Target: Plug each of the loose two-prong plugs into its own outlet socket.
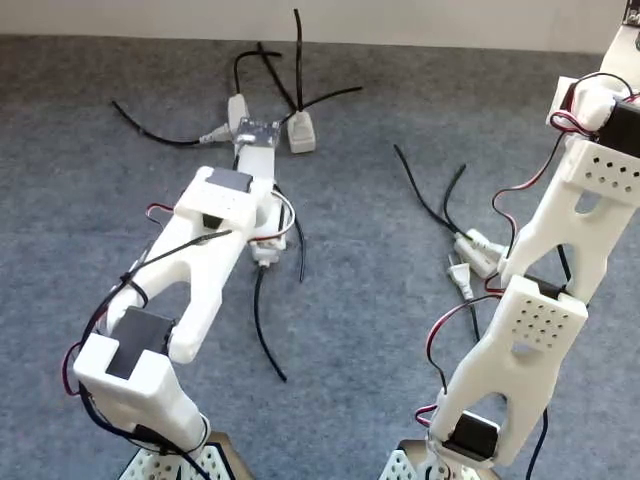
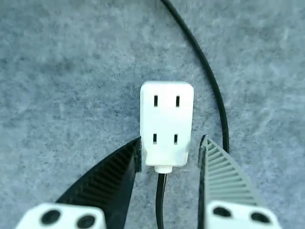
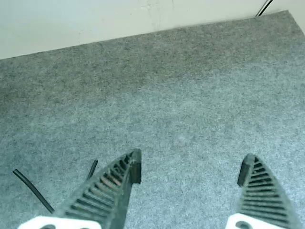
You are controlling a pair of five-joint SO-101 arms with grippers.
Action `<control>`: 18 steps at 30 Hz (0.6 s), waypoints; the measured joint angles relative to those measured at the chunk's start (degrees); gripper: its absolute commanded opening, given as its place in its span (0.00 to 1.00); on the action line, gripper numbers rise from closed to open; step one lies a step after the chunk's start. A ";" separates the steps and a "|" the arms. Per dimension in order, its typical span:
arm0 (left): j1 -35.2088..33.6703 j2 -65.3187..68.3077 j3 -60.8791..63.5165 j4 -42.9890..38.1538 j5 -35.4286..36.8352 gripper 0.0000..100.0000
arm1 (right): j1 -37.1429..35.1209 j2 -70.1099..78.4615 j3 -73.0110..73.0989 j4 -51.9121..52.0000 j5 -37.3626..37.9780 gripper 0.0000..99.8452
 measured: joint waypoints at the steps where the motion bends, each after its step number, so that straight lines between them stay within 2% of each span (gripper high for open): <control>1: -0.18 0.00 -0.62 0.00 0.00 0.21 | 0.00 0.00 0.00 0.00 0.00 0.32; 11: -1.49 -2.99 -1.41 1.85 0.00 0.21 | -0.53 0.00 0.00 0.00 0.00 0.32; 18: -1.58 -2.99 2.11 -2.81 -3.43 0.21 | -0.88 0.00 0.00 0.00 0.00 0.32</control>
